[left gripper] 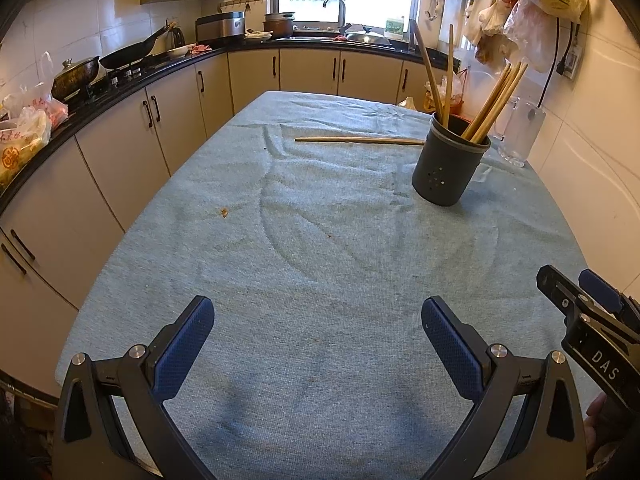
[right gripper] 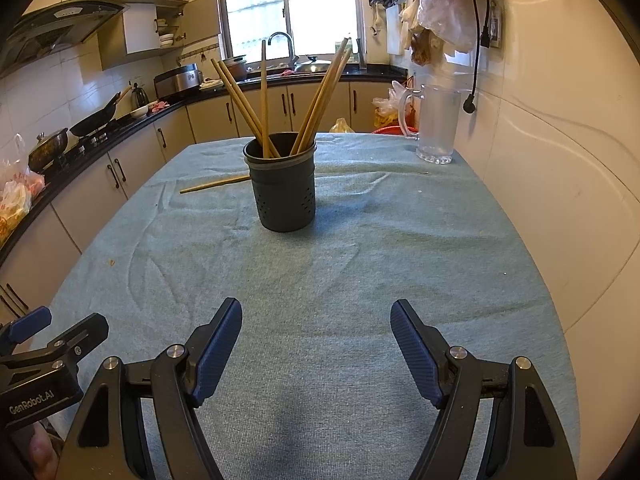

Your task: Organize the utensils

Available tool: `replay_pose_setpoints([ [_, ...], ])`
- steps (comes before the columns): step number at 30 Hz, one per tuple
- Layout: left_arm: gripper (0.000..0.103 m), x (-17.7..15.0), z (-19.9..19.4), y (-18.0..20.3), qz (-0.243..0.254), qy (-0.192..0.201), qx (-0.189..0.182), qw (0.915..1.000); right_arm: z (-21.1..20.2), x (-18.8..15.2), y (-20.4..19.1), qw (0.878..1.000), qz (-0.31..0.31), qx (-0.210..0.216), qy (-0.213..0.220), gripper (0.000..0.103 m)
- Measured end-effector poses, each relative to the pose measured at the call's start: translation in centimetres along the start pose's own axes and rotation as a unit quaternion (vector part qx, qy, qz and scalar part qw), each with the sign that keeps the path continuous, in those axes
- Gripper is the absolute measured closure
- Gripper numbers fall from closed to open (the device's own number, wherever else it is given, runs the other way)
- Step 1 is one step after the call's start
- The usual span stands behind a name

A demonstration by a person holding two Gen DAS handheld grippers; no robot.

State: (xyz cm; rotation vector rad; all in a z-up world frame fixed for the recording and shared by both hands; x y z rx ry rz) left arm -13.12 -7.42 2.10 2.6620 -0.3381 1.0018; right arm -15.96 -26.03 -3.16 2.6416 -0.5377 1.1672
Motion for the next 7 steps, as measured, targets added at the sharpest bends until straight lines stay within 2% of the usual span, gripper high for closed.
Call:
replay_pose_setpoints([
  [7,0.0,-0.13,0.48,-0.58,-0.014,-0.01,-0.013,0.9998,0.66,-0.33,0.0,1.0,0.0,0.004,-0.012,0.022],
])
Point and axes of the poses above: each gripper's, at about its wrist camera, not at the fingertips, and z roughly the way its jaws point, y to its right, x to its top, the point moved 8 cm from there along z, roughly the way its jaws point, and after that the axes turned 10 degrees about -x, right-handed, at the moved point
